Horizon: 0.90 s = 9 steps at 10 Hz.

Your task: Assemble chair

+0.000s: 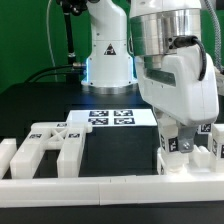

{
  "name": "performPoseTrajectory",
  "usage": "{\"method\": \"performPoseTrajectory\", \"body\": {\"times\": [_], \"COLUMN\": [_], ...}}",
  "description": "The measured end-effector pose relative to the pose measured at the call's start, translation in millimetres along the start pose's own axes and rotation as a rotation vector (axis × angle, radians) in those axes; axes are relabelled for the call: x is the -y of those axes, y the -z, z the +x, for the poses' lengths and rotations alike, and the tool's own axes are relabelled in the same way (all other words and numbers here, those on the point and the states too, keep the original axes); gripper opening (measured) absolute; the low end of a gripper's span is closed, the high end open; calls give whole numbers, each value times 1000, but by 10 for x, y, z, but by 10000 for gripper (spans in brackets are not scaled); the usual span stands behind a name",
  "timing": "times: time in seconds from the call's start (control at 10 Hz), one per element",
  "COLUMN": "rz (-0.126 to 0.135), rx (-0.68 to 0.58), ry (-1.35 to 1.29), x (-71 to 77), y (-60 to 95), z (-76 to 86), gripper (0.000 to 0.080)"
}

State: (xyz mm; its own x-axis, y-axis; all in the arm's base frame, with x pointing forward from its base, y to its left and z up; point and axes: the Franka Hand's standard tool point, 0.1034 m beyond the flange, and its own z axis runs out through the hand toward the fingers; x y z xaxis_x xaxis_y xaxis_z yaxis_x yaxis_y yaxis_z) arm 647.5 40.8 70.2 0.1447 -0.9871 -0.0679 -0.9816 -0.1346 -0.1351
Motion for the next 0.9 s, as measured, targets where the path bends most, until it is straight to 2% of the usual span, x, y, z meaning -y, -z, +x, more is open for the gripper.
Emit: {"method": "performPoseTrajectory", "body": {"times": [0.2, 0.5, 0.6, 0.7, 0.9], "rz": [-2, -5, 5, 34, 28], "rx": [-5, -5, -14, -43, -46], "ry": [27, 502, 559, 563, 697], "x": [-2, -13, -16, -24, -38], "y": [1, -1, 3, 36, 31], "z": [12, 39, 30, 25, 51], "gripper": [649, 649, 649, 649, 649]}}
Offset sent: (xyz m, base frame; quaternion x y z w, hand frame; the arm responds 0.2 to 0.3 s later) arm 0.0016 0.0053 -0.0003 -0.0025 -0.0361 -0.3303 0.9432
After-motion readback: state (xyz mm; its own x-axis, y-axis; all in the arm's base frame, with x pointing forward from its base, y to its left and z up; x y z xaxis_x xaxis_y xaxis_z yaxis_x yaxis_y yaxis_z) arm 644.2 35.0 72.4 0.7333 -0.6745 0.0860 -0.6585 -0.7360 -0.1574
